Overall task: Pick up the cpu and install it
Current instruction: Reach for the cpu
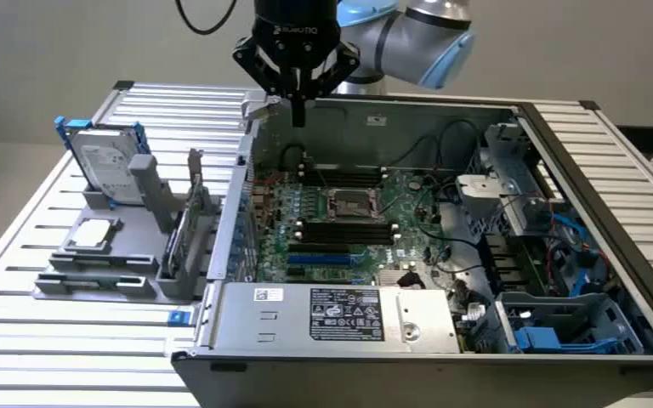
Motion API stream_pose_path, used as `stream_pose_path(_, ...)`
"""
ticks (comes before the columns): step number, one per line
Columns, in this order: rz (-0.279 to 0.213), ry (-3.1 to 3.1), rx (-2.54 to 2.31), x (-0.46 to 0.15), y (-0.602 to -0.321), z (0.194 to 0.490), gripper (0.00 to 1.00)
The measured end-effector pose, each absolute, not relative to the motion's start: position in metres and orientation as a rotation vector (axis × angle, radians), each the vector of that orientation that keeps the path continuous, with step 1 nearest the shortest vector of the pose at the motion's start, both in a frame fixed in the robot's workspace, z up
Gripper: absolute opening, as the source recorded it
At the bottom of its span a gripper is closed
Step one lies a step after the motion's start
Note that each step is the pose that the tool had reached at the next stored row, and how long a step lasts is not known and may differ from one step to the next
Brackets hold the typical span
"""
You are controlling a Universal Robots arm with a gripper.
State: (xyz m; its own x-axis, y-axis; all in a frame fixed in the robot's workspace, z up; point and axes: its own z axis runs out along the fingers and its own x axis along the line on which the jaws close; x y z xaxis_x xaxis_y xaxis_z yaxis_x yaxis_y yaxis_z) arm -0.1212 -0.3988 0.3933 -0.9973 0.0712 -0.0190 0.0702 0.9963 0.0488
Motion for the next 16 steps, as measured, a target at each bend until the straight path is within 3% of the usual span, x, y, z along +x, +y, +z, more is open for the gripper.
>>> stream_pose_path(16,0.066,3.12,0.11,-0.147,-0.395,0.392,0.11)
